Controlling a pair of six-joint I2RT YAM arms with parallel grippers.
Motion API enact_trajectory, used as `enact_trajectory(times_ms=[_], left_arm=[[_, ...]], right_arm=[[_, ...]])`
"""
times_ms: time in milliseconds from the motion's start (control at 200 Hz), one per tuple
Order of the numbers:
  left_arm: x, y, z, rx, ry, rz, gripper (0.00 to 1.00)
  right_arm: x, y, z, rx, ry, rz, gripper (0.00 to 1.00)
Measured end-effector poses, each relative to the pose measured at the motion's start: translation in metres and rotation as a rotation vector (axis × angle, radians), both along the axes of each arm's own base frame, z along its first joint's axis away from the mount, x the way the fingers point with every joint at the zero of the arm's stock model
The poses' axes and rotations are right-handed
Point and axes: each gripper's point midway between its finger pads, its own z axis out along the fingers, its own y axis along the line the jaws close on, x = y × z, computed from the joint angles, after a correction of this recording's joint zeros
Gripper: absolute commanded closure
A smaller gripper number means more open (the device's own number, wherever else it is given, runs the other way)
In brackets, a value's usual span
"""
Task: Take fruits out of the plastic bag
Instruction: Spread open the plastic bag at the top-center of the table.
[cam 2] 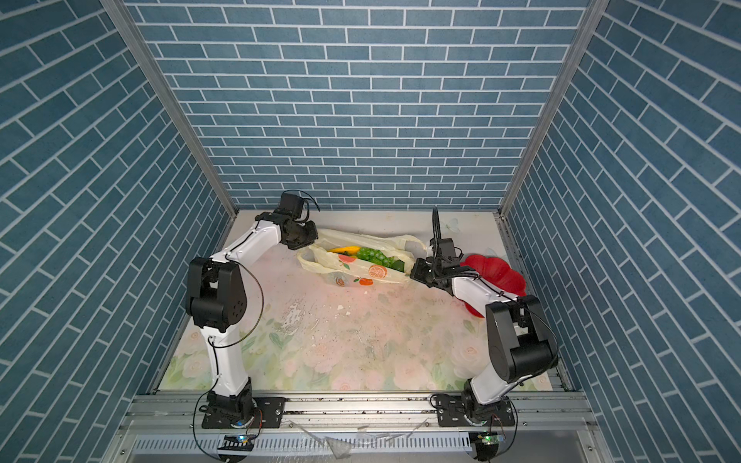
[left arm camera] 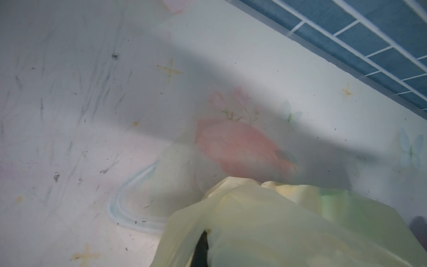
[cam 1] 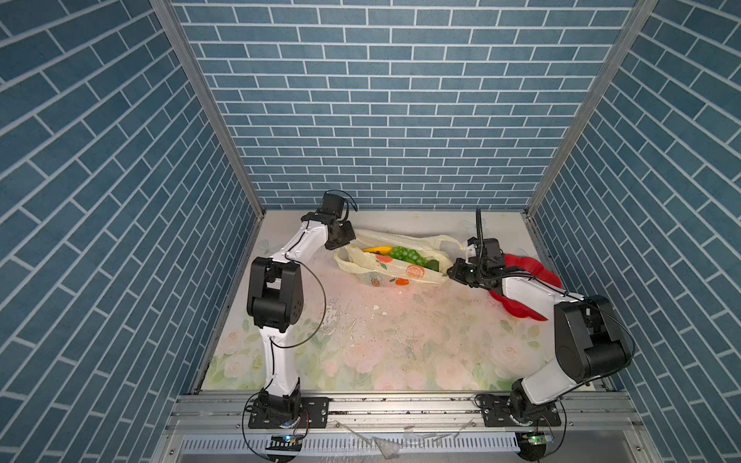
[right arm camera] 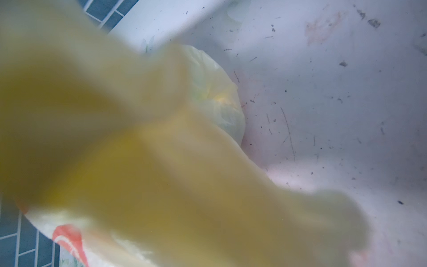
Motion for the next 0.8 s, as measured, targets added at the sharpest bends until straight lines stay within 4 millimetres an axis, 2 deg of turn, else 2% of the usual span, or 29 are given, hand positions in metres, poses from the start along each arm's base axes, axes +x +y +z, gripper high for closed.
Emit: enact_trajectory(times_ms=[90, 160, 245, 300, 400, 495, 660, 735, 800], left_arm=[[0.016, -0.013, 0.017, -0.009, -0.038, -0.031, 0.76], [0.025, -0.023, 0.025, 0.009, -0.06, -0.059, 0.53], [0.023, -0.034, 0.024, 0.056, -0.053, -0.096, 0.33], [0.015, -0.038, 0.02, 0.081, -0.027, -0.104, 0.24], [-0.005, -0.037, 0.01, 0.148, 0.02, -0.109, 0.14], [-0.032, -0.027, 0.007, 0.217, 0.055, -0.096, 0.11], [-0.078, -0.016, 0.026, 0.258, 0.028, -0.071, 0.09], [-0.088, -0.02, 0.028, 0.227, 0.011, -0.083, 0.09], [-0.087, -0.029, 0.019, 0.179, 0.023, -0.103, 0.1]], right_arm=[[-0.001, 0.005, 0.002, 0.0, -0.007, 0.013, 1.0], [-0.003, 0.01, 0.003, -0.004, -0.01, 0.025, 1.0], [-0.006, 0.018, 0.003, -0.01, -0.013, 0.044, 1.0], [-0.009, 0.023, 0.003, -0.016, -0.016, 0.055, 1.0], [-0.013, 0.033, 0.002, -0.035, -0.025, 0.076, 1.0], [-0.018, 0.042, 0.002, -0.054, -0.035, 0.097, 1.0], [-0.024, 0.053, 0.002, -0.079, -0.052, 0.129, 1.0], [-0.026, 0.056, 0.002, -0.081, -0.055, 0.139, 1.0], [-0.027, 0.06, 0.003, -0.075, -0.059, 0.152, 1.0]])
